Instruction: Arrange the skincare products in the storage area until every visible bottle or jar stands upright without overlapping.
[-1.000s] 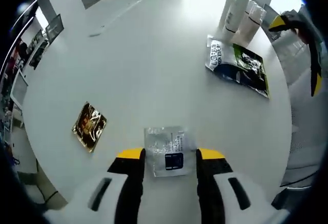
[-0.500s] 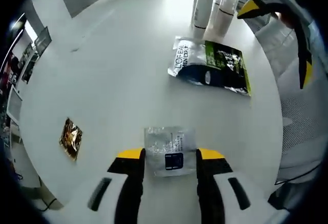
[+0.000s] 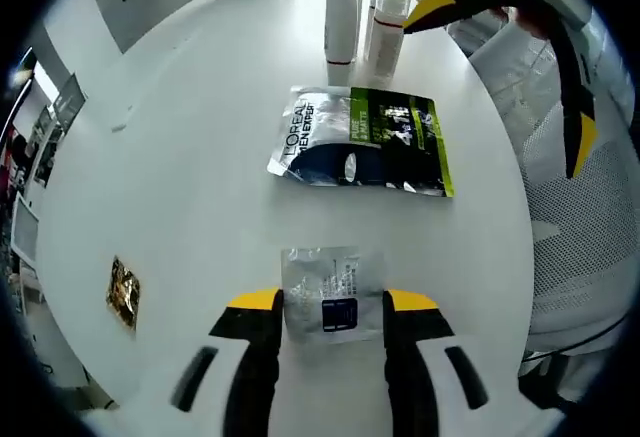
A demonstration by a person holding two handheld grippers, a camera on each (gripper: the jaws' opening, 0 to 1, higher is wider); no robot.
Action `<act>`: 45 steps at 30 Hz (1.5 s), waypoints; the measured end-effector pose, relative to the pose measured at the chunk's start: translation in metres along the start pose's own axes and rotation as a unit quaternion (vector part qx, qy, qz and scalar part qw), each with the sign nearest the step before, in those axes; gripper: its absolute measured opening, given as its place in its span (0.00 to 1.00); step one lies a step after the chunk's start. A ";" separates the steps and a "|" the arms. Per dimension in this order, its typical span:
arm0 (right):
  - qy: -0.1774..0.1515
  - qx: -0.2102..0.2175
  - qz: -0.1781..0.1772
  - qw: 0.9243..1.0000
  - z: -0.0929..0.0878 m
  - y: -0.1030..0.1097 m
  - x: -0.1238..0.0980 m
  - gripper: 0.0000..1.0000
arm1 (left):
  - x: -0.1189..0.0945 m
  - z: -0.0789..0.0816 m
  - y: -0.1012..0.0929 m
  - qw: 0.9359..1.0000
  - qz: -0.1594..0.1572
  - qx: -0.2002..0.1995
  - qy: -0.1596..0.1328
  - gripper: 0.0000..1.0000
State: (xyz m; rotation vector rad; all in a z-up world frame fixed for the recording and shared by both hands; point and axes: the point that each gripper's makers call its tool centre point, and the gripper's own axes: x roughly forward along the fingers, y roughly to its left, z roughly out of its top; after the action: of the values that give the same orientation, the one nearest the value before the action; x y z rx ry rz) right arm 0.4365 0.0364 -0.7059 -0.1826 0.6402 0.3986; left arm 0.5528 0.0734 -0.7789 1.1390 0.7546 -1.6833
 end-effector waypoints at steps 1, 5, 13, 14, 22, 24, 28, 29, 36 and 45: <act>0.000 0.000 0.000 1.000 0.000 0.000 0.000 0.94 | 0.000 0.000 -0.002 1.000 -0.001 0.003 0.001 0.44; 0.000 -0.003 0.000 1.000 0.000 0.000 0.000 0.94 | -0.001 0.002 -0.009 1.000 -0.003 0.014 0.008 0.44; 0.008 -0.005 -0.004 1.000 -0.002 -0.002 -0.001 0.95 | 0.002 0.013 -0.035 0.999 -0.017 0.028 0.009 0.44; 0.009 -0.006 -0.007 1.000 -0.002 -0.003 -0.001 0.96 | 0.003 0.014 -0.038 0.999 -0.020 0.031 0.009 0.44; 0.009 -0.013 -0.006 1.000 -0.001 -0.002 -0.002 0.98 | 0.010 0.016 -0.054 0.999 -0.022 0.035 0.011 0.44; 0.007 -0.012 -0.005 1.000 0.000 -0.001 -0.003 0.98 | 0.011 0.016 -0.057 0.999 -0.025 0.032 0.007 0.44; 0.007 -0.015 -0.005 1.000 0.001 -0.001 -0.003 0.98 | 0.012 0.016 -0.061 0.999 -0.023 0.033 0.009 0.44; 0.007 -0.015 -0.005 1.000 0.001 -0.001 -0.003 0.98 | 0.013 0.016 -0.061 0.999 -0.022 0.033 0.010 0.44; 0.007 -0.019 -0.003 1.000 0.001 0.000 -0.003 0.98 | 0.016 0.018 -0.066 0.999 -0.025 0.036 0.009 0.44; 0.006 -0.020 -0.005 1.000 0.002 -0.001 -0.005 0.98 | 0.023 0.020 -0.065 0.999 -0.025 0.043 0.015 0.44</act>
State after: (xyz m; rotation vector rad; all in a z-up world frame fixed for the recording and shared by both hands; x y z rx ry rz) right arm 0.4347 0.0350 -0.7013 -0.2268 0.6433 0.4021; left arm 0.4827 0.0719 -0.7934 1.2163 0.7406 -1.7595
